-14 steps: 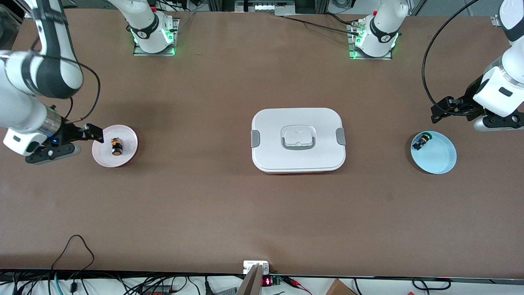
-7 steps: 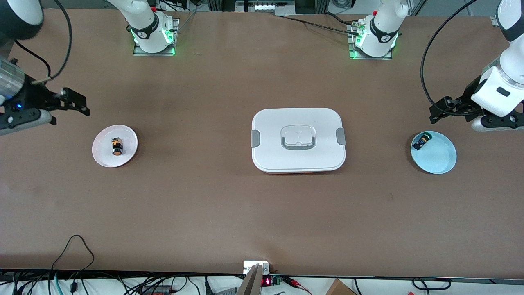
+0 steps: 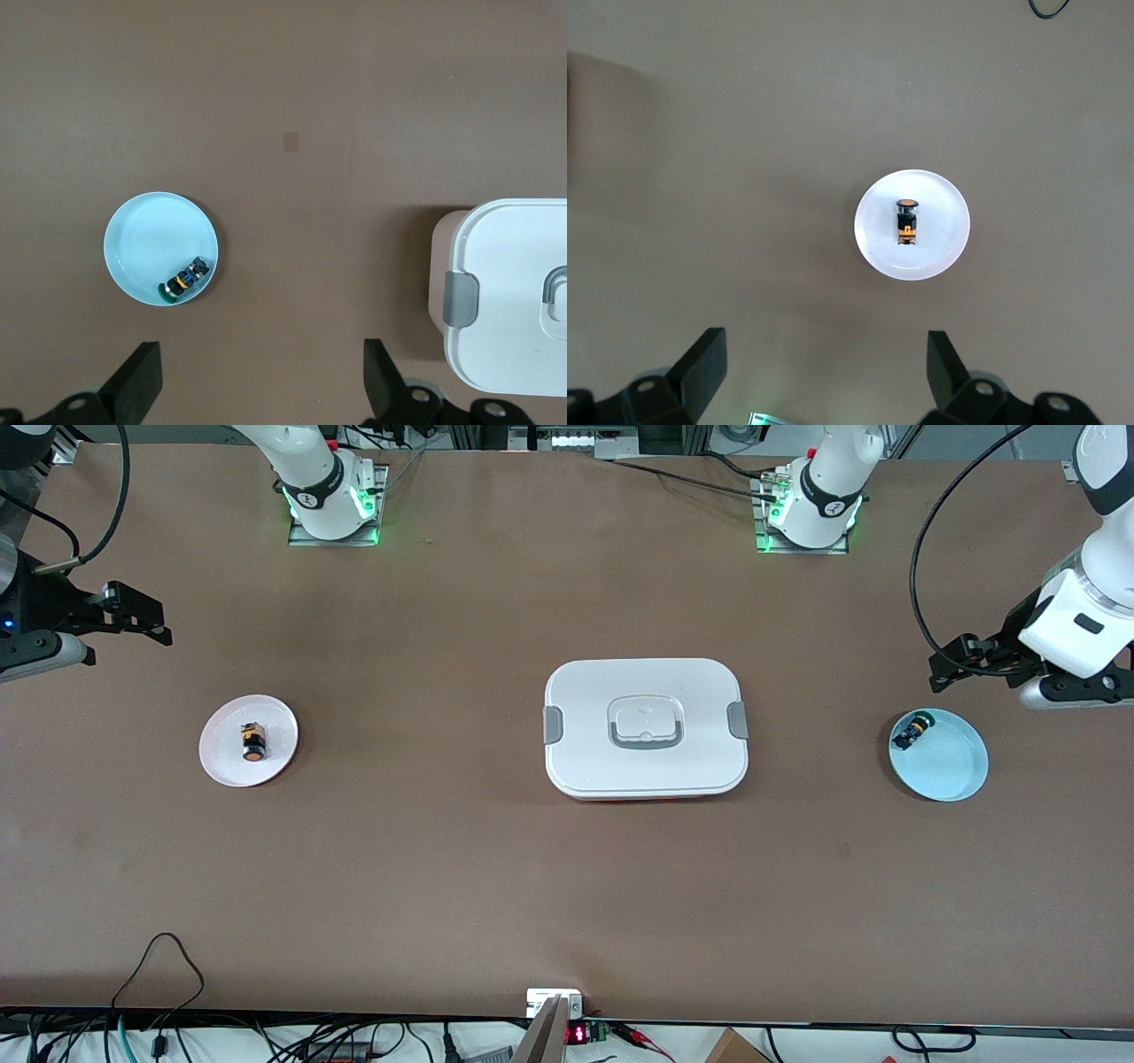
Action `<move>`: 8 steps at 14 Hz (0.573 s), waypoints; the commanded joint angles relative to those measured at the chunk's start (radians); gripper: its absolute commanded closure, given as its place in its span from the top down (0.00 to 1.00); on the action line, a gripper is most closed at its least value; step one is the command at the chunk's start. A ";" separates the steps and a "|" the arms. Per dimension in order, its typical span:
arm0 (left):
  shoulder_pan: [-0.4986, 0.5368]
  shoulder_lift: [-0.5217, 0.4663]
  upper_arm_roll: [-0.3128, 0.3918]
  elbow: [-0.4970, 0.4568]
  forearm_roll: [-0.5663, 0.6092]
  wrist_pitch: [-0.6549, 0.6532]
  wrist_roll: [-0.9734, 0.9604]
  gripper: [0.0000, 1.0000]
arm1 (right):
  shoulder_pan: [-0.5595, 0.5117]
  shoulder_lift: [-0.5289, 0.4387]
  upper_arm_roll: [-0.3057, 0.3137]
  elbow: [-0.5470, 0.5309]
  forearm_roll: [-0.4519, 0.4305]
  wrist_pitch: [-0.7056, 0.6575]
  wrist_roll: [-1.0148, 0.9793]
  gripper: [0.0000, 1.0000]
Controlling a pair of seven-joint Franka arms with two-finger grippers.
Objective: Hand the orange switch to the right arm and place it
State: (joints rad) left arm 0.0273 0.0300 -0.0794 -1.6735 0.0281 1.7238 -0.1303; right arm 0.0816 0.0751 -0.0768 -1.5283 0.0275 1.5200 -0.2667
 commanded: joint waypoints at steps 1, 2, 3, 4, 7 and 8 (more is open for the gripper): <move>0.005 -0.012 -0.005 -0.011 0.003 0.002 0.006 1.00 | 0.000 0.014 0.002 0.036 -0.012 -0.026 -0.003 1.00; 0.005 -0.012 -0.005 -0.012 0.003 0.002 0.006 1.00 | 0.000 0.015 0.005 0.036 -0.012 -0.024 -0.002 1.00; 0.005 -0.012 -0.005 -0.012 0.003 0.000 0.006 1.00 | 0.003 0.015 0.006 0.036 -0.011 -0.021 0.003 1.00; 0.005 -0.012 -0.005 -0.011 0.003 0.000 0.006 1.00 | 0.004 0.015 0.006 0.036 -0.011 -0.017 0.007 1.00; 0.005 -0.012 -0.005 -0.012 0.003 -0.001 0.006 1.00 | 0.004 0.017 0.006 0.036 -0.006 -0.017 0.010 1.00; 0.005 -0.012 -0.005 -0.012 0.003 -0.001 0.006 1.00 | 0.004 0.017 0.008 0.036 -0.011 -0.017 0.011 1.00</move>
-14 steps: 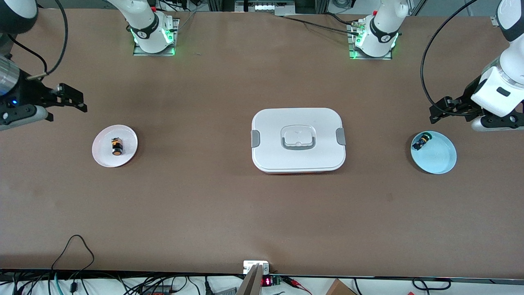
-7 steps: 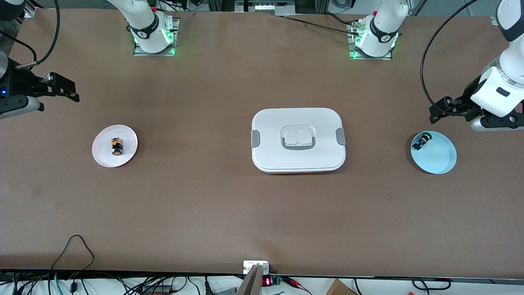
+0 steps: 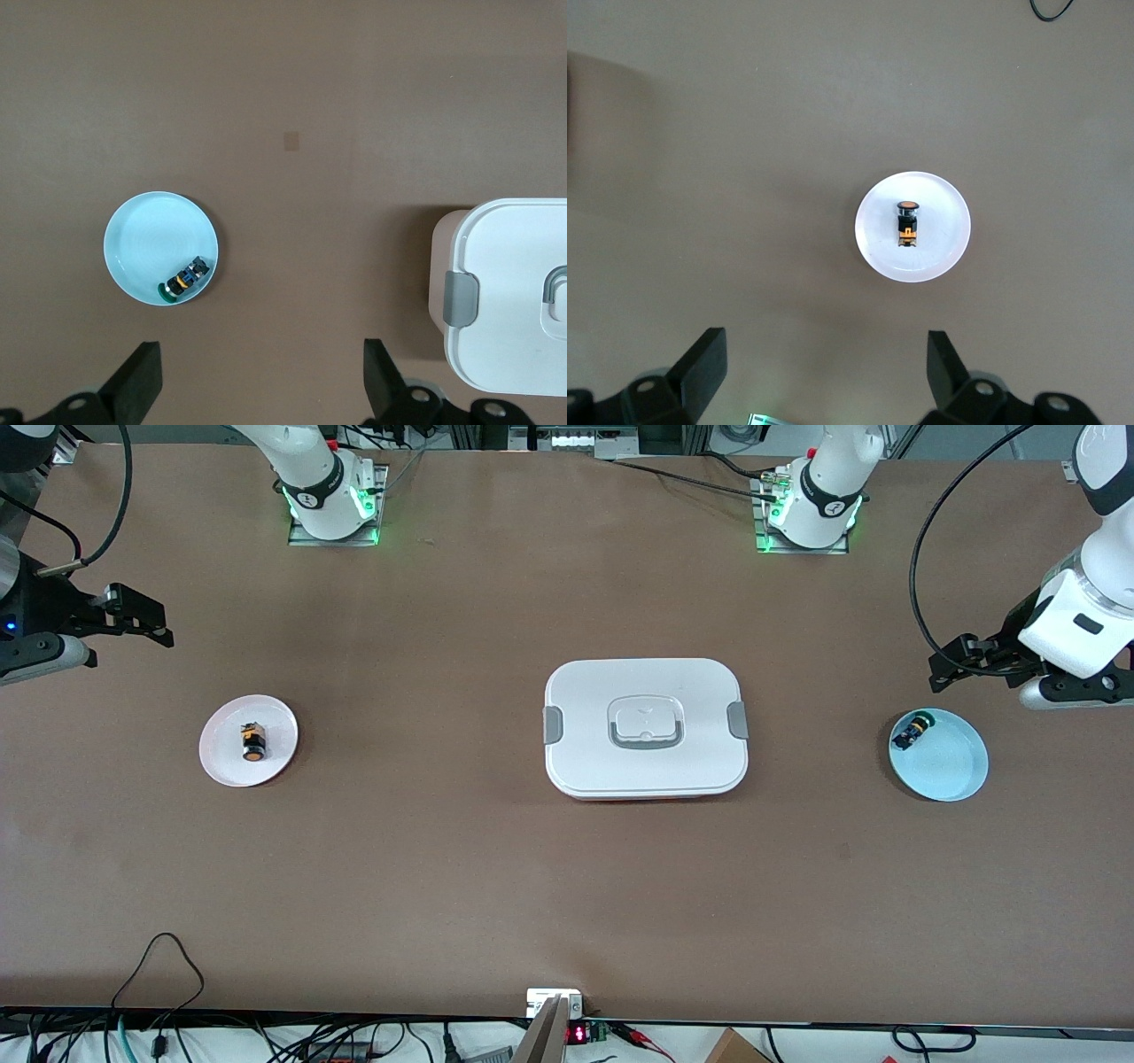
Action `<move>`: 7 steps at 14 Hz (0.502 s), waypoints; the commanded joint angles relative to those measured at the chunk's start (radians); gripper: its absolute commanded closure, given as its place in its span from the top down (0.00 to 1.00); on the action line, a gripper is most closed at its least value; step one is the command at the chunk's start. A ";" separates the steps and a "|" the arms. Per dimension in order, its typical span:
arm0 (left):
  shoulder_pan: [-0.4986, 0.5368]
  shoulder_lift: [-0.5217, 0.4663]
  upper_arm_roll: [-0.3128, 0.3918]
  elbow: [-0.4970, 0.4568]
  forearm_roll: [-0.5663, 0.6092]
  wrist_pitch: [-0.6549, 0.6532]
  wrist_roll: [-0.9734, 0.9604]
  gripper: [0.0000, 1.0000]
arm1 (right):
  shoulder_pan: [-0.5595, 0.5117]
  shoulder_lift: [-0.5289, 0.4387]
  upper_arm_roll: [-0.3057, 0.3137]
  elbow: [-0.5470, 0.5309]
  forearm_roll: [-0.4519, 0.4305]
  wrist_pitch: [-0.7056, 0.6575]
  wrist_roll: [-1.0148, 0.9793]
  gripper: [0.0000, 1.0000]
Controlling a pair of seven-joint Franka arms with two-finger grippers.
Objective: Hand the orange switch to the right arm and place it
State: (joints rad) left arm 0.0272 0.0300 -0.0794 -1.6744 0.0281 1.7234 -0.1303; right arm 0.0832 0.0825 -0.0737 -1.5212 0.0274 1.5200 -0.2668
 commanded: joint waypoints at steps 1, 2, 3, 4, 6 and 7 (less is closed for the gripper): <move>0.005 -0.012 -0.005 -0.011 0.003 -0.001 0.006 1.00 | 0.003 0.010 0.003 0.029 -0.012 -0.015 0.011 1.00; 0.003 -0.012 -0.005 -0.010 0.003 -0.001 0.006 1.00 | 0.001 0.010 0.003 0.029 -0.009 -0.015 0.011 1.00; 0.003 -0.012 -0.005 -0.010 0.003 -0.001 0.006 1.00 | 0.001 0.011 0.003 0.029 -0.003 -0.015 0.011 1.00; 0.005 -0.012 -0.005 -0.010 0.003 -0.001 0.006 1.00 | 0.001 0.010 0.003 0.029 -0.003 -0.015 0.012 1.00; 0.005 -0.012 -0.005 -0.010 0.003 -0.002 0.006 1.00 | 0.001 0.010 0.003 0.029 -0.003 -0.015 0.012 1.00; 0.005 -0.012 -0.005 -0.010 0.003 -0.002 0.006 1.00 | 0.001 0.010 0.003 0.029 -0.003 -0.015 0.011 1.00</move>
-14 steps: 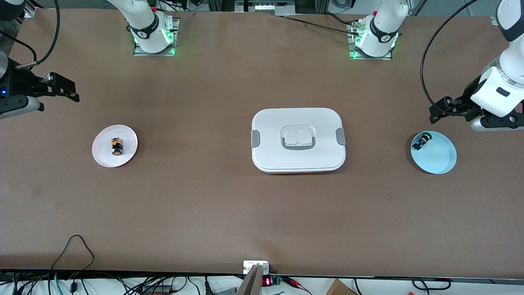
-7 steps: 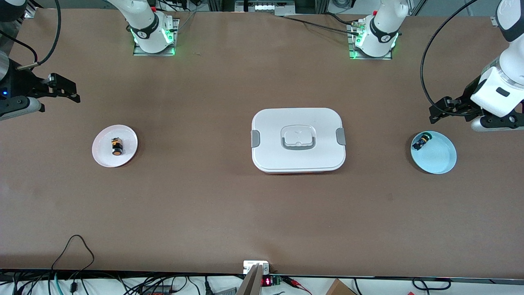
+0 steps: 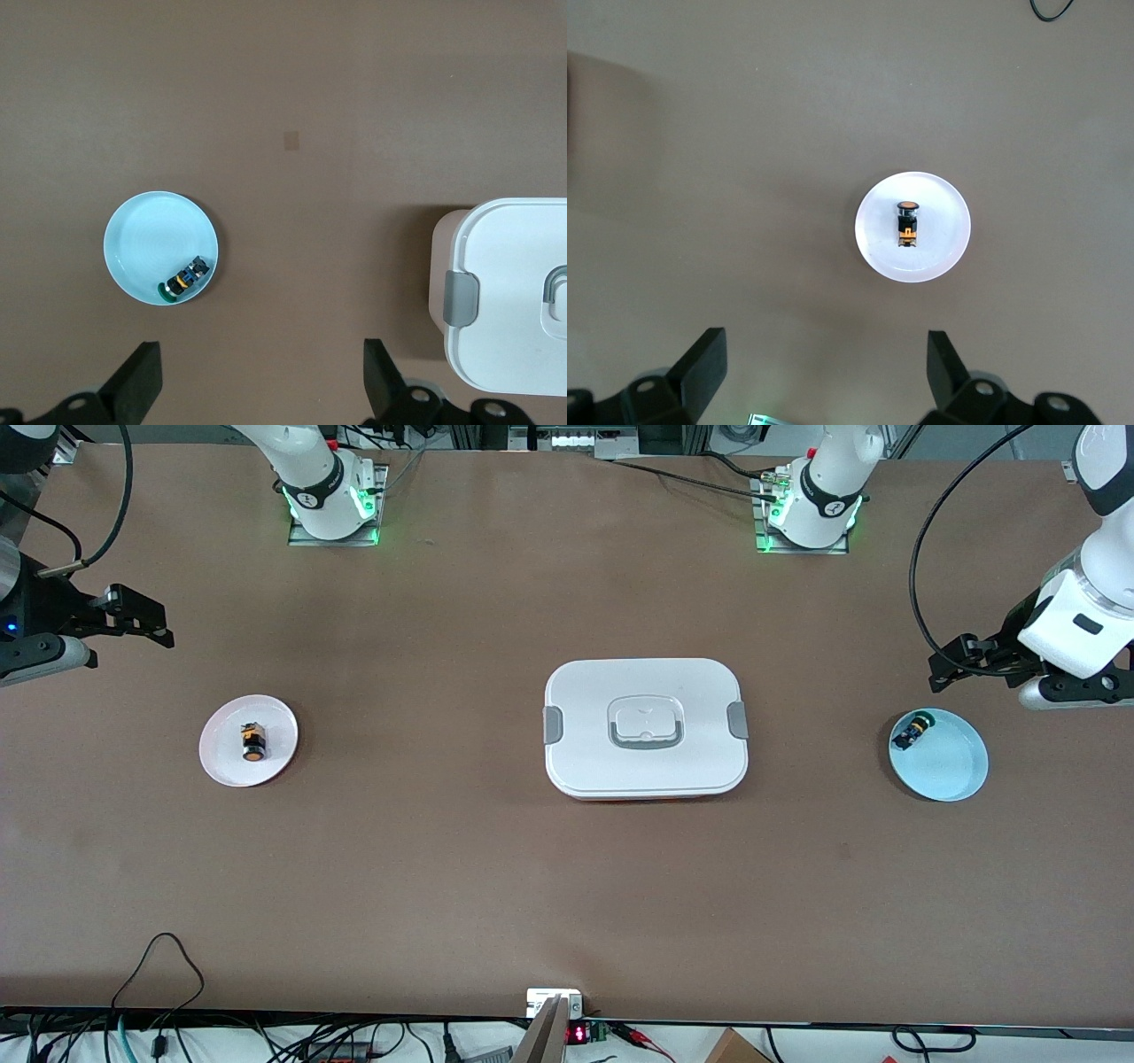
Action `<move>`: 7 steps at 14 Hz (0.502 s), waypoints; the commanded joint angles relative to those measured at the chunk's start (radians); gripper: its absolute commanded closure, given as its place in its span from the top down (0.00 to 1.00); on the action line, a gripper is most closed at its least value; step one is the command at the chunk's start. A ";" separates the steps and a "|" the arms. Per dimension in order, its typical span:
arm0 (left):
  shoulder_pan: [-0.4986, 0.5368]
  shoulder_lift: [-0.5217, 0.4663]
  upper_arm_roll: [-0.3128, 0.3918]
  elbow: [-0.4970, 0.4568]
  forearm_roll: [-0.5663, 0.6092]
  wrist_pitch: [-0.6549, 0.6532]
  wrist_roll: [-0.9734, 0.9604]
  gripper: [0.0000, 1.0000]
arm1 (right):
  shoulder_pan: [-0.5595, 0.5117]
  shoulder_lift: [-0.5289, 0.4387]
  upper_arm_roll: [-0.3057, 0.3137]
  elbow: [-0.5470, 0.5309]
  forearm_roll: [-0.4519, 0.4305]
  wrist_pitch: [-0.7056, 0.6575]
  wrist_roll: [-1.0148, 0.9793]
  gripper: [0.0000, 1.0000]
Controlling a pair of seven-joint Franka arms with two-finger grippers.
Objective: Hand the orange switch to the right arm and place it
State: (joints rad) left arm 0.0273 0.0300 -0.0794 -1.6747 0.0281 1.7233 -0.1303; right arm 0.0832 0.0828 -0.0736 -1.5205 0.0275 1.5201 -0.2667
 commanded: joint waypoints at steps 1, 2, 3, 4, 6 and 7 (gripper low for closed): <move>0.003 -0.012 -0.005 -0.010 0.003 -0.002 0.006 1.00 | 0.003 0.009 0.003 0.028 -0.003 -0.015 0.011 1.00; 0.003 -0.012 -0.005 -0.010 0.003 -0.002 0.006 1.00 | 0.001 0.009 0.003 0.028 -0.003 -0.015 0.012 1.00; 0.005 -0.012 -0.005 -0.010 0.003 -0.002 0.006 1.00 | 0.001 0.009 0.003 0.028 -0.003 -0.015 0.011 1.00; 0.005 -0.012 -0.005 -0.010 0.003 -0.002 0.006 1.00 | 0.001 0.009 0.003 0.028 -0.003 -0.015 0.011 1.00; 0.005 -0.012 -0.005 -0.010 0.003 -0.002 0.006 1.00 | 0.001 0.009 0.003 0.028 -0.003 -0.015 0.009 1.00; 0.005 -0.012 -0.005 -0.010 0.003 -0.002 0.006 1.00 | 0.001 0.009 0.003 0.028 -0.003 -0.015 0.006 1.00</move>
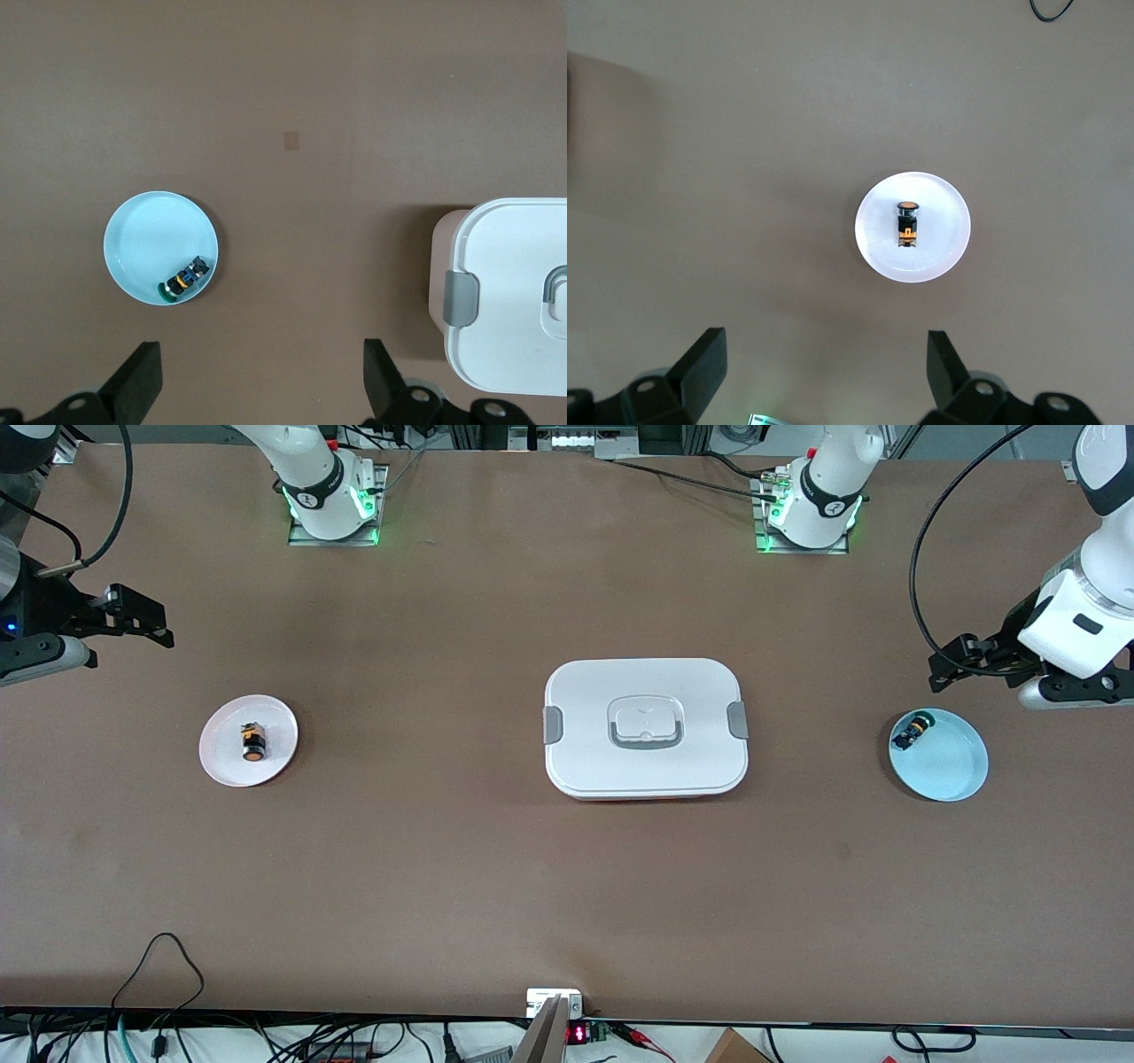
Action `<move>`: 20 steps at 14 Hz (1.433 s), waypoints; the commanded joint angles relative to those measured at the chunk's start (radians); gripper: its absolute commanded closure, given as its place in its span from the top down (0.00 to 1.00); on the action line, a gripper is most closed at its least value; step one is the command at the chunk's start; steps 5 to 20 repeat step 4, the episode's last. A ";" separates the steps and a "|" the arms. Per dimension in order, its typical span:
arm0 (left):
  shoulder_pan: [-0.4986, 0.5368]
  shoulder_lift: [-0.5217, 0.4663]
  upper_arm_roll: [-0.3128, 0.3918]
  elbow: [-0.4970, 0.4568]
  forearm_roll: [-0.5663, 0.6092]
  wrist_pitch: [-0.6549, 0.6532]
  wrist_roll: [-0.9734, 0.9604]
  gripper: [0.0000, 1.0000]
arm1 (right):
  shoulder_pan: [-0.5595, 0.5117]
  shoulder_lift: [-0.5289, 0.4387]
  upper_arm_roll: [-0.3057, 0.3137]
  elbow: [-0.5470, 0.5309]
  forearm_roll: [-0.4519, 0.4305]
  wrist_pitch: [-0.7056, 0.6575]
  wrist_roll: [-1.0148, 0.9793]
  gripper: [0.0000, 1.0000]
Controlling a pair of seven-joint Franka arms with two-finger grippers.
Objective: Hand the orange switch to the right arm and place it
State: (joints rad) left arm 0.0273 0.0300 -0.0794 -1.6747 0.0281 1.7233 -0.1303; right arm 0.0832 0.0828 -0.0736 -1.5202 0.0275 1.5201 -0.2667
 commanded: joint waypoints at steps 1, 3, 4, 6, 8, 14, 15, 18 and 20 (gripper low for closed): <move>0.005 -0.012 -0.005 -0.010 0.003 -0.002 0.006 1.00 | 0.001 0.009 0.003 0.028 -0.003 -0.015 0.007 1.00; 0.005 -0.010 -0.003 -0.010 0.003 -0.004 0.006 1.00 | 0.003 0.009 0.003 0.028 -0.003 -0.015 0.007 1.00; 0.005 -0.010 -0.003 -0.010 0.003 -0.005 0.006 1.00 | 0.003 0.009 0.005 0.028 -0.003 -0.017 0.007 1.00; 0.005 -0.010 -0.003 -0.010 0.003 -0.005 0.006 1.00 | 0.003 0.009 0.005 0.028 -0.003 -0.017 0.007 1.00; 0.005 -0.010 -0.003 -0.010 0.003 -0.005 0.006 1.00 | 0.003 0.009 0.005 0.028 -0.003 -0.017 0.007 1.00; 0.005 -0.010 -0.003 -0.010 0.003 -0.005 0.006 1.00 | 0.003 0.009 0.005 0.028 -0.003 -0.017 0.007 1.00; 0.005 -0.010 -0.003 -0.010 0.003 -0.005 0.006 1.00 | 0.003 0.009 0.005 0.028 -0.003 -0.017 0.007 1.00; 0.005 -0.010 -0.003 -0.010 0.003 -0.005 0.006 1.00 | 0.003 0.009 0.005 0.028 -0.003 -0.017 0.007 1.00; 0.005 -0.010 -0.003 -0.010 0.003 -0.005 0.006 1.00 | 0.003 0.009 0.005 0.028 -0.003 -0.017 0.007 1.00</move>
